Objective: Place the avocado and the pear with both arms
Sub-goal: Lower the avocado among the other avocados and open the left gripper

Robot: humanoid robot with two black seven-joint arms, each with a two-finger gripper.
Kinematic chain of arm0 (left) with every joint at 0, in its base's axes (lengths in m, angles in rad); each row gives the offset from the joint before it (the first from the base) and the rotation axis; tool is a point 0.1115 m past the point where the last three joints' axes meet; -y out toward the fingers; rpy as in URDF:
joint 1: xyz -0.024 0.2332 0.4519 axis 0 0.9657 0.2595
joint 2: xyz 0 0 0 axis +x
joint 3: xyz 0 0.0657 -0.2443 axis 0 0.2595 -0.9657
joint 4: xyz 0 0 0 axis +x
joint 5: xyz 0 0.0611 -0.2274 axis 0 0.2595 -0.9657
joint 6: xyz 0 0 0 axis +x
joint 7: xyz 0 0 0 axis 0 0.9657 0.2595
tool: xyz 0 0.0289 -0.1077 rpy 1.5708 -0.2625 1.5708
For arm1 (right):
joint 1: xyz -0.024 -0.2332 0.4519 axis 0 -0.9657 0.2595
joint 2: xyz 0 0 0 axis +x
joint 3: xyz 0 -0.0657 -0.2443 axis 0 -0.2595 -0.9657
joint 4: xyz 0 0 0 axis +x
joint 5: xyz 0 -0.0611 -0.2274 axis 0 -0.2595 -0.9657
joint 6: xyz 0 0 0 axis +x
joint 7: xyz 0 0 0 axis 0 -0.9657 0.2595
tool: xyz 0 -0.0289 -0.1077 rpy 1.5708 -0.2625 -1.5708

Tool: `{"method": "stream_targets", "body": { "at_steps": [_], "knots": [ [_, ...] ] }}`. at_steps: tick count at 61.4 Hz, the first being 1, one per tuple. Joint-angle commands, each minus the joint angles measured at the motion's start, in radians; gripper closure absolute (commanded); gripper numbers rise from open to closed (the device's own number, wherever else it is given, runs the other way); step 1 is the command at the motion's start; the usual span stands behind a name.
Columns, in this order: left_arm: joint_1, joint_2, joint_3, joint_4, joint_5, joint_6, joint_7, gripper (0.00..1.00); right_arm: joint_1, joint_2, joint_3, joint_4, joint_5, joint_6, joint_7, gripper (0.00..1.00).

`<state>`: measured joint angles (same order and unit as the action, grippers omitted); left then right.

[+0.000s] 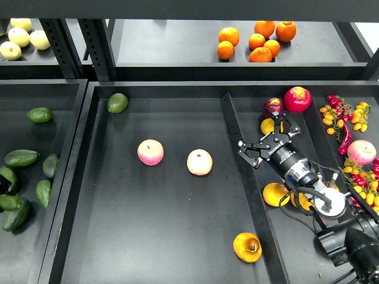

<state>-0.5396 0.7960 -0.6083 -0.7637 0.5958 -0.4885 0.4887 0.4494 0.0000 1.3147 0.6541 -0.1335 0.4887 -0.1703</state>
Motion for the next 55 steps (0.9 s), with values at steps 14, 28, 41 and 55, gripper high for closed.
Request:
{"method": "stream_targets", "body": {
  "at_steps": [14, 28, 41, 55],
  "knots": [
    [0.006, -0.043, 0.002, 0.024, -0.001, 0.0, 0.0, 0.62, 0.0, 0.0, 0.0, 0.001, 0.0, 0.0, 0.0, 0.0],
    [0.009, -0.078, 0.004, 0.041, -0.001, 0.0, 0.0, 0.62, 0.0, 0.0, 0.0, 0.001, 0.0, 0.0, 0.0, 0.0],
    [0.013, -0.084, 0.007, 0.041, 0.001, 0.0, 0.0, 0.58, 0.0, 0.0, 0.001, 0.001, 0.0, 0.0, 0.0, 0.0],
    [0.013, -0.089, 0.007, 0.037, 0.001, 0.0, 0.0, 0.33, 0.0, 0.0, 0.0, 0.002, 0.0, 0.0, 0.0, 0.0]
  ]
}}
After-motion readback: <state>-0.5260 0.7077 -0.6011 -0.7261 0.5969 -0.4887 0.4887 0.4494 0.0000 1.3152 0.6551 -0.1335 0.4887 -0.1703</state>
